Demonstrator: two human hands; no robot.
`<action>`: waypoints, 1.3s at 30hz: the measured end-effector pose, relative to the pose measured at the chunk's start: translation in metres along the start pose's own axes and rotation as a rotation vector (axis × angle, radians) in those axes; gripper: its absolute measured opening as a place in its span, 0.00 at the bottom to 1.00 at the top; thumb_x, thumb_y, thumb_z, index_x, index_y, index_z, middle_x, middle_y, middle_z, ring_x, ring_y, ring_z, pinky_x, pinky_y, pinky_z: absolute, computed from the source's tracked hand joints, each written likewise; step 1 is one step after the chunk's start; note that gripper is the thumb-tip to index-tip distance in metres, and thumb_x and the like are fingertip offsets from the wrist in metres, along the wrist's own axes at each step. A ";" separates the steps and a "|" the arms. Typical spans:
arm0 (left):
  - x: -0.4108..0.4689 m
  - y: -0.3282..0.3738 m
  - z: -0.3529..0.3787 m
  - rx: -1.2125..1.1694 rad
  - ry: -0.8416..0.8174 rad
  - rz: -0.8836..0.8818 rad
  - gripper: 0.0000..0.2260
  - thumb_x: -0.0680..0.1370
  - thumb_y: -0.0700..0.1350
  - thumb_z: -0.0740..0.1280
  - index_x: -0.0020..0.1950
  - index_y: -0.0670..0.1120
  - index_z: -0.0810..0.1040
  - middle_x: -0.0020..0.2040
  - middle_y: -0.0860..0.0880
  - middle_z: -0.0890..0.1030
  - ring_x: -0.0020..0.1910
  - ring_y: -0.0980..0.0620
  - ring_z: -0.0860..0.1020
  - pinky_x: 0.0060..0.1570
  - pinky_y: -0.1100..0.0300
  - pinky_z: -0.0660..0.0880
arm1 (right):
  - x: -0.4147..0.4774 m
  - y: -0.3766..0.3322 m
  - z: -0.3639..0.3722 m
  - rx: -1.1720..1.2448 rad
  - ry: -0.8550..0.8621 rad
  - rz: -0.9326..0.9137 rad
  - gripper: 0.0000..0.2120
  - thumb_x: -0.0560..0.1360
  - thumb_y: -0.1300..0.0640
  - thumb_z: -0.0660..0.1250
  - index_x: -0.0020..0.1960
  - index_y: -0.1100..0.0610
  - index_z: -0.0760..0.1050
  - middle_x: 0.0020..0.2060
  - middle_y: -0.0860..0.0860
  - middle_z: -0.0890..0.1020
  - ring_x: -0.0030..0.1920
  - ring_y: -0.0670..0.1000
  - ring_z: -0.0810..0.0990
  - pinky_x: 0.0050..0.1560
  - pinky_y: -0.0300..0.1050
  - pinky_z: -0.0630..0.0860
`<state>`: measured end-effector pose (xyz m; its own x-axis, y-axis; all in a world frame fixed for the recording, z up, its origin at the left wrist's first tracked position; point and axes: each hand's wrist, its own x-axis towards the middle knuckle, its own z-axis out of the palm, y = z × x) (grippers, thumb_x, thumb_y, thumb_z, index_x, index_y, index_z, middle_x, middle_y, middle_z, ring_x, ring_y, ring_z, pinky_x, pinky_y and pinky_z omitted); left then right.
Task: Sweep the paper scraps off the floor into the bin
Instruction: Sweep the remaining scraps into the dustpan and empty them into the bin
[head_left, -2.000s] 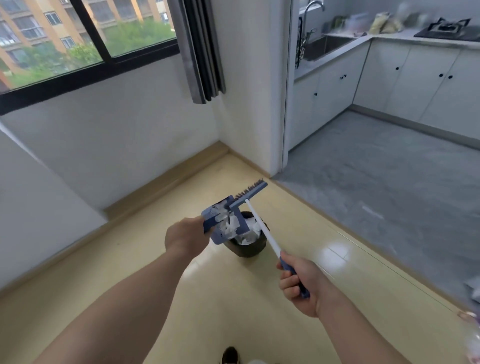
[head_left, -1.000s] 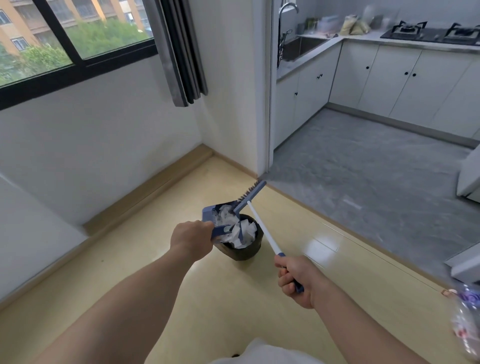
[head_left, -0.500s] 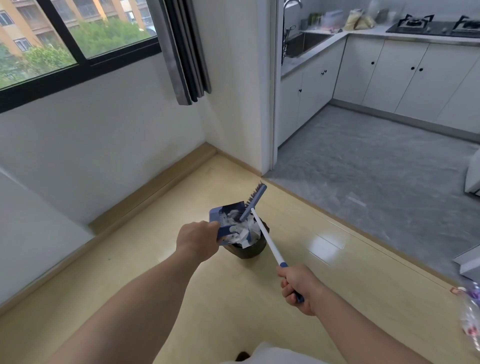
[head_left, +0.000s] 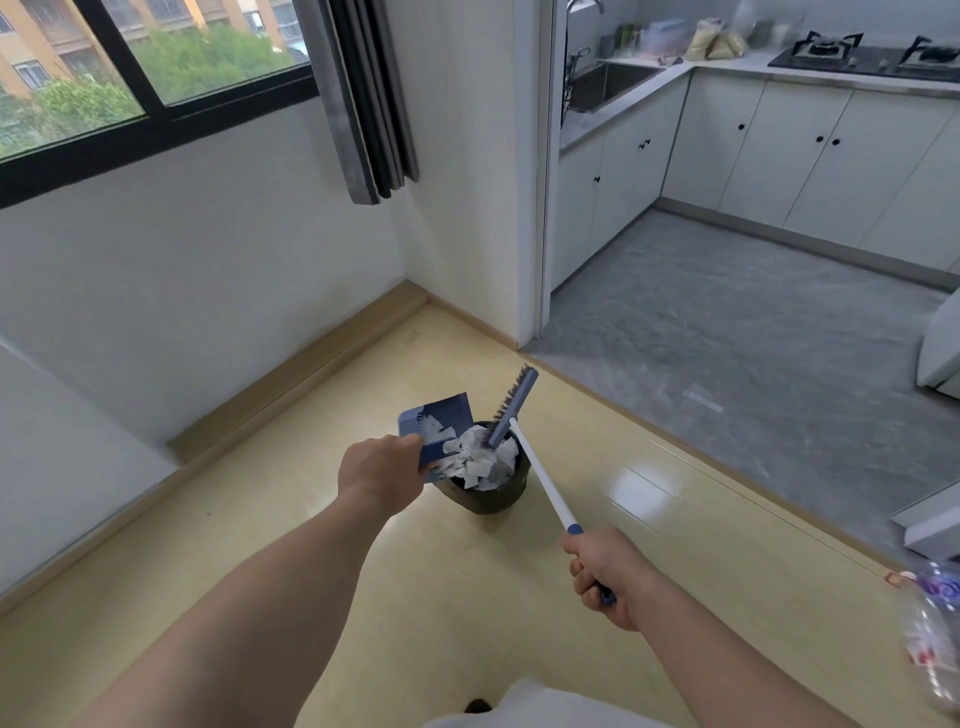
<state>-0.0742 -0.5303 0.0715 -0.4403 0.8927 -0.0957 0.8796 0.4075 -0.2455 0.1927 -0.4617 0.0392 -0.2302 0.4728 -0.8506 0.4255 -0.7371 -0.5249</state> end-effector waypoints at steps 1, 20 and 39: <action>0.001 -0.001 0.000 -0.003 0.002 -0.003 0.13 0.81 0.56 0.58 0.52 0.49 0.75 0.43 0.50 0.82 0.34 0.46 0.73 0.34 0.58 0.67 | -0.001 -0.001 0.000 0.016 -0.003 -0.004 0.07 0.80 0.58 0.61 0.44 0.58 0.71 0.25 0.49 0.66 0.22 0.44 0.61 0.20 0.35 0.57; 0.002 -0.007 -0.001 0.035 0.000 0.013 0.14 0.82 0.58 0.56 0.52 0.49 0.74 0.42 0.50 0.81 0.34 0.46 0.74 0.33 0.59 0.68 | 0.012 0.006 0.009 0.139 -0.070 0.044 0.10 0.80 0.58 0.61 0.40 0.55 0.68 0.24 0.48 0.65 0.20 0.43 0.60 0.18 0.33 0.56; 0.003 -0.011 -0.012 0.023 0.038 0.002 0.15 0.82 0.58 0.56 0.54 0.48 0.74 0.44 0.49 0.82 0.35 0.46 0.74 0.34 0.58 0.67 | 0.004 0.004 0.005 0.239 -0.120 0.008 0.09 0.80 0.57 0.62 0.42 0.55 0.67 0.25 0.48 0.63 0.20 0.43 0.59 0.17 0.33 0.55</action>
<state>-0.0826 -0.5301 0.0854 -0.4313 0.9002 -0.0596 0.8757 0.4019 -0.2676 0.1893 -0.4649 0.0337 -0.3361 0.4159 -0.8450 0.2123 -0.8406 -0.4982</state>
